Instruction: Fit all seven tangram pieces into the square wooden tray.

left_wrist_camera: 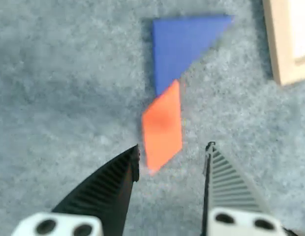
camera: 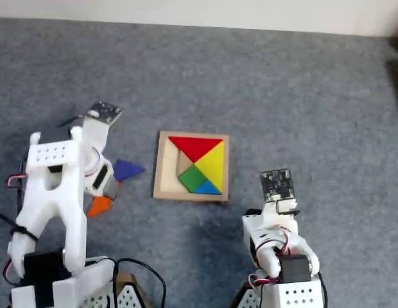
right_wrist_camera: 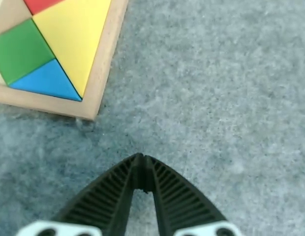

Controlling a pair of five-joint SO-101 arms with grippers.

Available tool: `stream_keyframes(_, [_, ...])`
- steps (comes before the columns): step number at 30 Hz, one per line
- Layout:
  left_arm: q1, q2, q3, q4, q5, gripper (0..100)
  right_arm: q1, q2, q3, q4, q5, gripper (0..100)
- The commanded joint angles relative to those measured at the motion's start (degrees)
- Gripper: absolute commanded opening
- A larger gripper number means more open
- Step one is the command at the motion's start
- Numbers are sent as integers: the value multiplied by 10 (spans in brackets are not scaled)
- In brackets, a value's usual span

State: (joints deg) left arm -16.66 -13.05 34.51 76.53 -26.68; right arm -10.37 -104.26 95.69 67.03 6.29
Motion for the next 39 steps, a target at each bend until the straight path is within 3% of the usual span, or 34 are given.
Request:
stream_keyframes(1, [-11,-30,54,-55,-3,220,6,-7,60,4,5,5])
stream_keyframes(6, [-7,-30,132,-134,0,220,6,-7,60,5,5,5])
stream_keyframes(9, [-9,-29,152,-168,40,205,6,-7,60,5,5,5])
stream_keyframes(14, [-10,-2,152,-180,39,200,6,-7,60,5,5,5])
stream_keyframes(26, [-11,174,6,-112,60,82,6,-7,60,5,5,5])
stream_keyframes(32, [-9,135,8,-110,60,5,7,-7,60,5,5,5])
stream_keyframes(39, [22,-15,8,-20,67,5,7,-7,60,5,5,5])
